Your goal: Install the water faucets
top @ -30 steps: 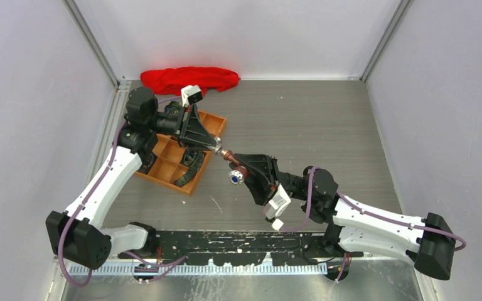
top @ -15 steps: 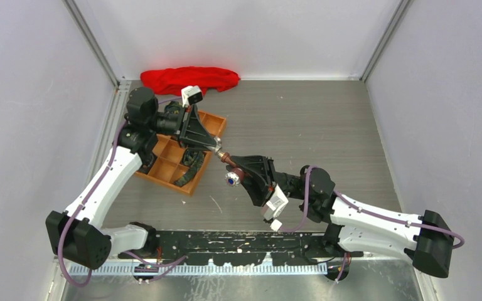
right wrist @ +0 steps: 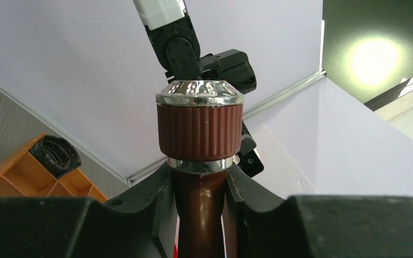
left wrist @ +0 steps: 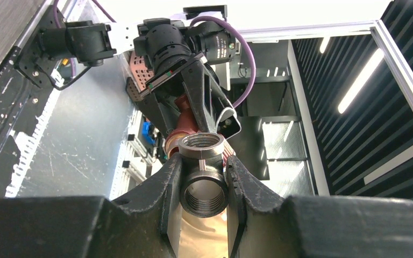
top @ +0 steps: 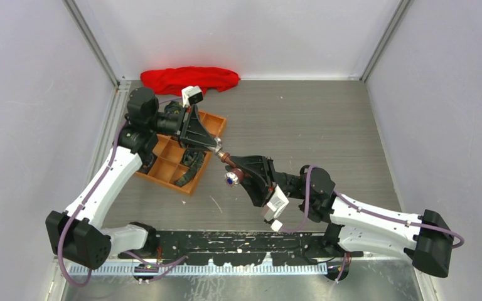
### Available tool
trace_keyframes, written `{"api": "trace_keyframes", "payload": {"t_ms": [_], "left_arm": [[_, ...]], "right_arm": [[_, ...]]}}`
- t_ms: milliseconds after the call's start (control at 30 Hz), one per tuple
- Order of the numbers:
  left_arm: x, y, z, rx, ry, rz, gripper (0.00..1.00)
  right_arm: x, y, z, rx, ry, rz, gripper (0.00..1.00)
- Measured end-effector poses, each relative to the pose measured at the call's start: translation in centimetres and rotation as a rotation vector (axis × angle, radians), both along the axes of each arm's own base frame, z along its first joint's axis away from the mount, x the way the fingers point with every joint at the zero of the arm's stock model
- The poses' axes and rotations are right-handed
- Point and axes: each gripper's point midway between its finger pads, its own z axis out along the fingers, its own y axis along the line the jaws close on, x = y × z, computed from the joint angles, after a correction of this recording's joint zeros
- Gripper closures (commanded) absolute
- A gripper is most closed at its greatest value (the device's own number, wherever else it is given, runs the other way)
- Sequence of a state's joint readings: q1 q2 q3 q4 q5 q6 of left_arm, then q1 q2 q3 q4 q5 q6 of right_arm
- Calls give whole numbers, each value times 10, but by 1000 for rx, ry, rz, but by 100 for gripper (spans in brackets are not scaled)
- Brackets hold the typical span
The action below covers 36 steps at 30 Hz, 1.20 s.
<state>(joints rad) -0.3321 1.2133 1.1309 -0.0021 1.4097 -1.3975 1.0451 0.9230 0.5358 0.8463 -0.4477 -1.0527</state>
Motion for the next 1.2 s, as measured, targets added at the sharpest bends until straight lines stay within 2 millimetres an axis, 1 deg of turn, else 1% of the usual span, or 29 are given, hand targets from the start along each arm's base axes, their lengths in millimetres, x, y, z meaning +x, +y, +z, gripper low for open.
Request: {"api": "trace_keyframes", "payload": {"t_ms": [233,500,1200], "left_arm": [[0,0,-1,1,-5,0,100],[-2,-1,-2,4,1,-8,100],[-1,-3,-6,11,12,-12,100]], "right_arm": [[0,-1,1,2,-4,-2,100],[-2,-7,9,23,-20,-9,100],[-5,-3,7,18,-24,11,100]]}}
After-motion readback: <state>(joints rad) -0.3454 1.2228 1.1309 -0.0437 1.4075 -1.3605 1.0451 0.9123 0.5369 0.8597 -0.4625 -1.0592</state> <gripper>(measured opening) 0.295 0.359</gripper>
